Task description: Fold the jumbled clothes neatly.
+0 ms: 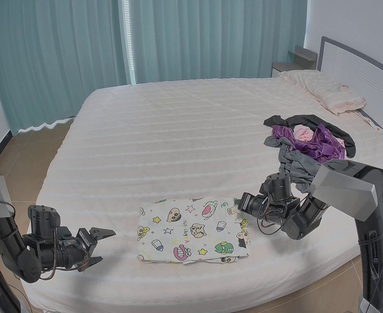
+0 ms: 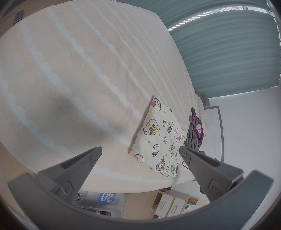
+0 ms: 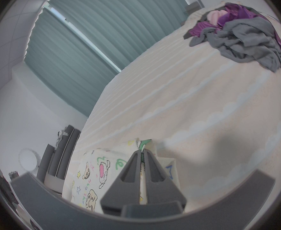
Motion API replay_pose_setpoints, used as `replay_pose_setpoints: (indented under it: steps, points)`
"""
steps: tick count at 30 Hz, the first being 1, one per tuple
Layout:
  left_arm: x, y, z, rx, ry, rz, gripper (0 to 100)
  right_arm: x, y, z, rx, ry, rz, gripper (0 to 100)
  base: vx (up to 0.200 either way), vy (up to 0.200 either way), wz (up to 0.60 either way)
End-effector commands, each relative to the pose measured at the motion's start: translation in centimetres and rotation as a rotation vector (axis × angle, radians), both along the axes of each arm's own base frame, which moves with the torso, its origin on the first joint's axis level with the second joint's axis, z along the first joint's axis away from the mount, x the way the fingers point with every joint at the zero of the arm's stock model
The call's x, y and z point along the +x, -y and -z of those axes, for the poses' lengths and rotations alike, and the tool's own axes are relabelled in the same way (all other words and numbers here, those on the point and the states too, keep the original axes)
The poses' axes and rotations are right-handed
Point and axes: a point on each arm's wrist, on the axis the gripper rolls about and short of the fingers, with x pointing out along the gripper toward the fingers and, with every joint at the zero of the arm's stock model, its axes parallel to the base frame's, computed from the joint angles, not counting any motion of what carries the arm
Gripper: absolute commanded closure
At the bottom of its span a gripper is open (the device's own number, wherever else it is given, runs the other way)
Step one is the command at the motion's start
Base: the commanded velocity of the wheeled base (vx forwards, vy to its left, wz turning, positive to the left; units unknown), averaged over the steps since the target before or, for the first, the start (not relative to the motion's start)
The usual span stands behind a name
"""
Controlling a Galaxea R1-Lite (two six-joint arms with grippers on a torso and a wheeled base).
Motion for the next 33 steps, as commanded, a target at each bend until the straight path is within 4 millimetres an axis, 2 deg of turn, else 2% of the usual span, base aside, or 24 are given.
replay_pose_setpoints:
  steps: [1,9,13,14,21,28,33]
  points:
    - [0.0,0.0,0.0,0.001,-0.002,-0.001,0,0.0,0.2,0.1,0.0,-0.004,0.009,100,0.0,0.0,0.0]
    - [0.0,0.0,0.1,0.002,-0.003,0.0,0,0.1,0.7,0.2,0.012,-0.015,0.027,100,0.0,0.0,0.0]
    - [0.0,0.0,0.1,0.002,-0.003,0.0,0,0.1,0.9,-0.4,0.019,0.005,0.032,100,0.0,0.0,0.0]
    - [0.0,0.0,0.1,0.003,-0.002,0.001,0,0.1,1.0,-0.5,0.02,0.012,0.032,0,0.0,0.0,0.0]
    - [0.0,0.0,0.1,0.003,-0.002,0.001,0,0.1,0.8,-0.8,0.039,0.073,0.025,0,0.0,0.0,0.0]
    - [0.1,0.1,0.2,0.004,-0.005,0.003,0,-0.4,-1.0,-1.3,0.078,0.143,-0.024,0,0.0,0.0,0.0]
    - [0.1,0.1,0.1,0.004,-0.002,0.003,0,-0.8,-2.0,-0.5,0.079,0.127,-0.064,0,0.0,0.0,0.0]
